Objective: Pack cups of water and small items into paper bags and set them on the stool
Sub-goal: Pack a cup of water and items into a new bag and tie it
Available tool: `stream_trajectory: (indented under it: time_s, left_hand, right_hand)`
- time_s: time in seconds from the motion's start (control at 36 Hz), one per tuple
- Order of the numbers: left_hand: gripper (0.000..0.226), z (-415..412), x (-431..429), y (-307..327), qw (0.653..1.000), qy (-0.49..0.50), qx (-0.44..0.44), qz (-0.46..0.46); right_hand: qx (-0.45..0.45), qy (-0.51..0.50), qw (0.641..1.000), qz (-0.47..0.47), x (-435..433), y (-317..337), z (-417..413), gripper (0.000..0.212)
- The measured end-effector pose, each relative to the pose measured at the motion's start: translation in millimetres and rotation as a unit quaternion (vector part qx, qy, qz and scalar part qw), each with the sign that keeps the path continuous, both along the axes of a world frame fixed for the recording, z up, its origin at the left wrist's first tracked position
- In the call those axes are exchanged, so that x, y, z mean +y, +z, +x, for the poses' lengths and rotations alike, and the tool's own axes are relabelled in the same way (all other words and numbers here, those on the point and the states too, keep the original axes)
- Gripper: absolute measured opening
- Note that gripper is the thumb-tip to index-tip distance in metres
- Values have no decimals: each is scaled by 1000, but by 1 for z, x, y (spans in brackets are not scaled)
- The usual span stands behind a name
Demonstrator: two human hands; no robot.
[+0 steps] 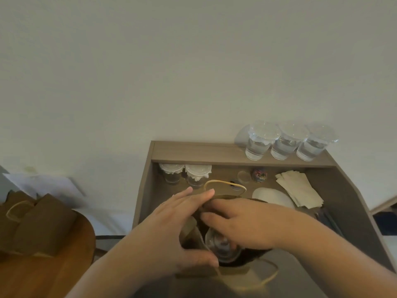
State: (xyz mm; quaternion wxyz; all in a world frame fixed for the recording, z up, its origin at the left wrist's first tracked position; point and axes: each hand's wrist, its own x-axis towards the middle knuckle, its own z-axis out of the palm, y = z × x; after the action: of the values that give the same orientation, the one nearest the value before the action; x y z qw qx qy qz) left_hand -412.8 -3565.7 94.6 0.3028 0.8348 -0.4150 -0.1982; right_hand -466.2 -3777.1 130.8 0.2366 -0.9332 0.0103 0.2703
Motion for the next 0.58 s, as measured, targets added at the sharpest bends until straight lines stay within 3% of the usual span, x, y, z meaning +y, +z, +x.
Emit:
stream_trajectory:
  time_s: [0.06, 0.11, 0.17, 0.19, 0.25, 0.31, 0.36, 0.44, 0.53, 0.58]
  left_hand:
    - [91, 0, 4, -4, 998, 26, -25, -45]
    - [68, -2, 12, -9, 992, 78, -42, -86]
    - [51, -5, 25, -15, 983, 141, -35, -116]
    - [49, -5, 32, -19, 980, 158, -22, -120]
    - [65, -5, 43, -26, 984, 152, 20, -92]
    - [80, -4, 45, -33, 990, 116, 73, -35]
    - [78, -6, 38, -37, 992, 86, 88, 10]
    - [67, -9, 22, -45, 996, 73, 59, 13]
    - [58, -10, 11, -57, 995, 95, 40, -12]
    - [61, -8, 7, -63, 993, 114, -26, -23]
  right_hand:
    - [-107, 0, 994, -4, -11, 11, -14, 45]
    - [-158, -65, 977, 124, -25, 21, -33, 45]
    - [-235, -131, 934, 235, -45, 23, -53, 46]
    - [-290, -158, 911, 248, -57, 18, -64, 46]
    - [-346, -206, 888, 222, -79, 3, -87, 46]
    - [-328, -239, 890, 208, -94, -19, -105, 44]
    - [-270, -245, 908, 205, -100, -41, -117, 43]
    - [-195, -237, 930, 203, -102, -71, -121, 73]
    - [-174, -227, 940, 187, -94, -83, -109, 80]
    - [-199, -214, 940, 174, -89, -86, -98, 77]
